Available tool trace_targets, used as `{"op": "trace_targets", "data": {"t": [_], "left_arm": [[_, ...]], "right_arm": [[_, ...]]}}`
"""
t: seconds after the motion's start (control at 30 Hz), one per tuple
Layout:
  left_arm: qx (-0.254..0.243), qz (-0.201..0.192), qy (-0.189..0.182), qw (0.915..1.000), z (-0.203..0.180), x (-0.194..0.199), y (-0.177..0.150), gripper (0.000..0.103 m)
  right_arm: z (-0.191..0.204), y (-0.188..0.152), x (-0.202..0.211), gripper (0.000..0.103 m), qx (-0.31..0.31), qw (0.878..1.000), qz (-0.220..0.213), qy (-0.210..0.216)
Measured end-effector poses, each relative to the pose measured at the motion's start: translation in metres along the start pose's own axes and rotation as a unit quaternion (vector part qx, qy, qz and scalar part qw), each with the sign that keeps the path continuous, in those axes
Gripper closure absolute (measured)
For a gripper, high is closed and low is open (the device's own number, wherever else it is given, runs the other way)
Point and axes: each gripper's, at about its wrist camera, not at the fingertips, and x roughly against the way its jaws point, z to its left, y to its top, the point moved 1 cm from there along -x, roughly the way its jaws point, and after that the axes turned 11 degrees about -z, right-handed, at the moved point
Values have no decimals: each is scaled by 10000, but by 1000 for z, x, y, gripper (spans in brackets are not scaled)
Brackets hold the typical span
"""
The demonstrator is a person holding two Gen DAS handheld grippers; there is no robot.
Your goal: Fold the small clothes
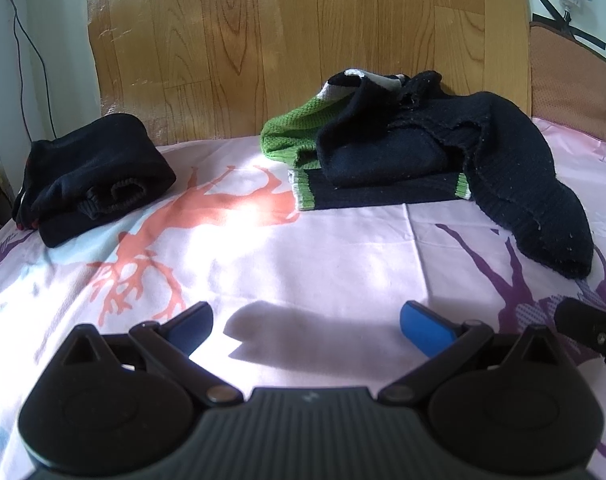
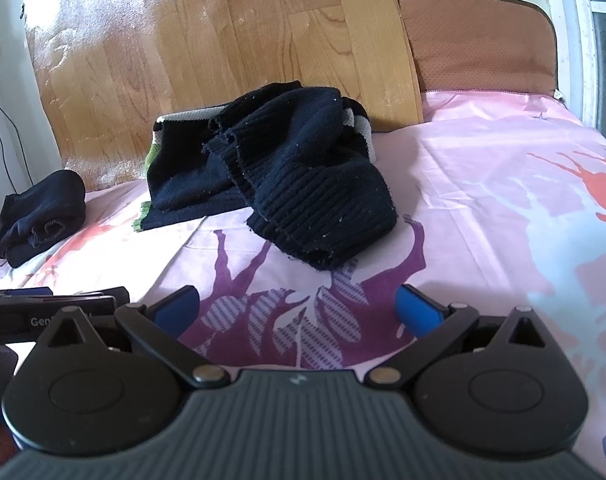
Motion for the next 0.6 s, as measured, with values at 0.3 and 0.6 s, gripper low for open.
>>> {"op": "trace_targets", "data": {"t": [0.3,0.6], "left_arm": [[-28,8,39,10000,-1,-1,0,0],[288,1,272,9992,11,-1,1,0]], "right_arm": [[0,0,0,0,-9,10000,-9,0],[-1,0,1,0,-40,10000,-32,-14]]}}
